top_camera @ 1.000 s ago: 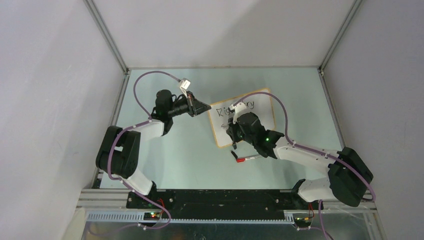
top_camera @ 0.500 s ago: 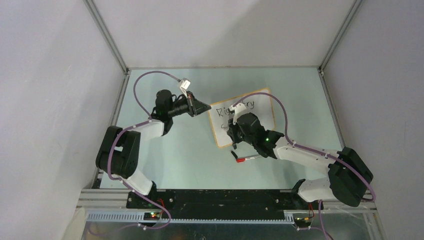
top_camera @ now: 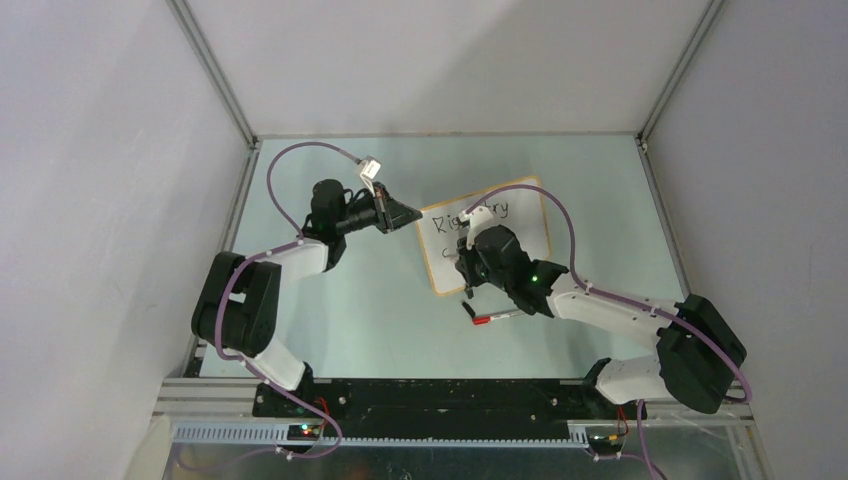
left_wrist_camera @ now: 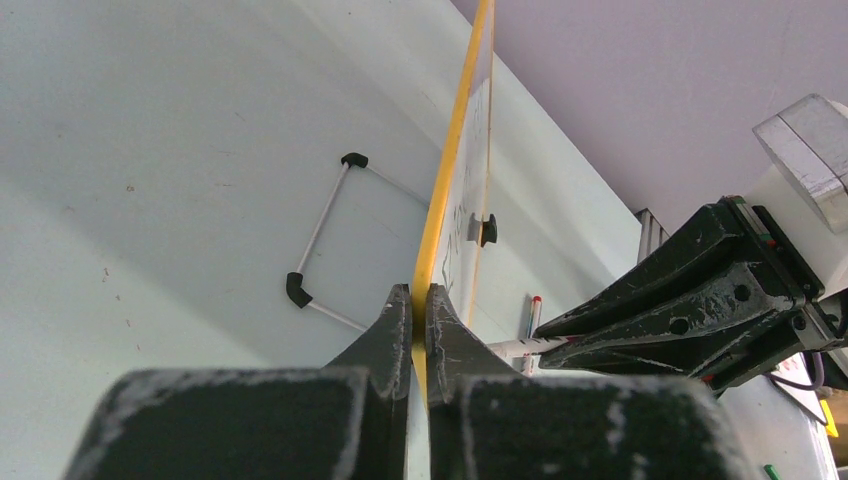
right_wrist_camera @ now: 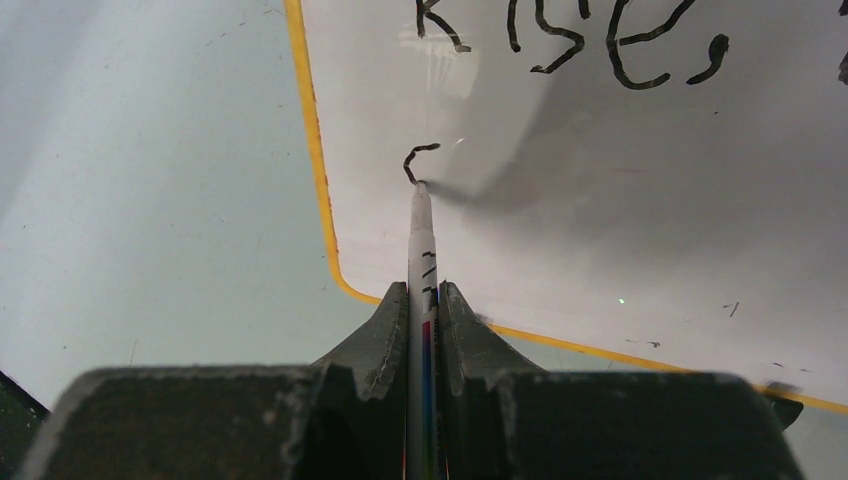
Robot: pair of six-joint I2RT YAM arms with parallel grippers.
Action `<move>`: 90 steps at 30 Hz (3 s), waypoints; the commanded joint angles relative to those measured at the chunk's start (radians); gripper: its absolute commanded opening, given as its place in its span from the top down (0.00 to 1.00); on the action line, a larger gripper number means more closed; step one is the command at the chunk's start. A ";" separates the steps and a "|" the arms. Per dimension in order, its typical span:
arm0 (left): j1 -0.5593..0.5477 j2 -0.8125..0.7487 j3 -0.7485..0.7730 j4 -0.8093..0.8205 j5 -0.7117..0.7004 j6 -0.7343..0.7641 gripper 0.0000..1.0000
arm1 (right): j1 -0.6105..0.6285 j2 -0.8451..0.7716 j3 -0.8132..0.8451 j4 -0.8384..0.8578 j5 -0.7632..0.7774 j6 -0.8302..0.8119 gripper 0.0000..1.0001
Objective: Write a sentence on the whiteboard
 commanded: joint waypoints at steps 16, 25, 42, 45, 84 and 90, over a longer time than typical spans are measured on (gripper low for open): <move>-0.013 -0.029 0.037 -0.035 0.001 0.043 0.98 | -0.025 0.013 0.064 -0.002 0.060 0.015 1.00; -0.015 -0.027 0.040 -0.042 0.001 0.046 0.98 | -0.031 0.013 0.067 0.004 0.060 0.017 1.00; -0.015 -0.028 0.041 -0.046 0.000 0.050 0.98 | -0.031 0.019 0.079 0.005 0.050 0.015 1.00; -0.015 -0.028 0.042 -0.047 -0.001 0.050 0.98 | -0.032 0.017 0.079 0.005 0.049 0.014 1.00; -0.017 -0.034 0.042 -0.056 -0.001 0.052 0.98 | -0.017 0.006 0.063 -0.073 0.056 0.010 1.00; -0.017 -0.034 0.040 -0.058 -0.001 0.054 0.98 | -0.017 -0.002 0.060 -0.081 0.071 0.007 1.00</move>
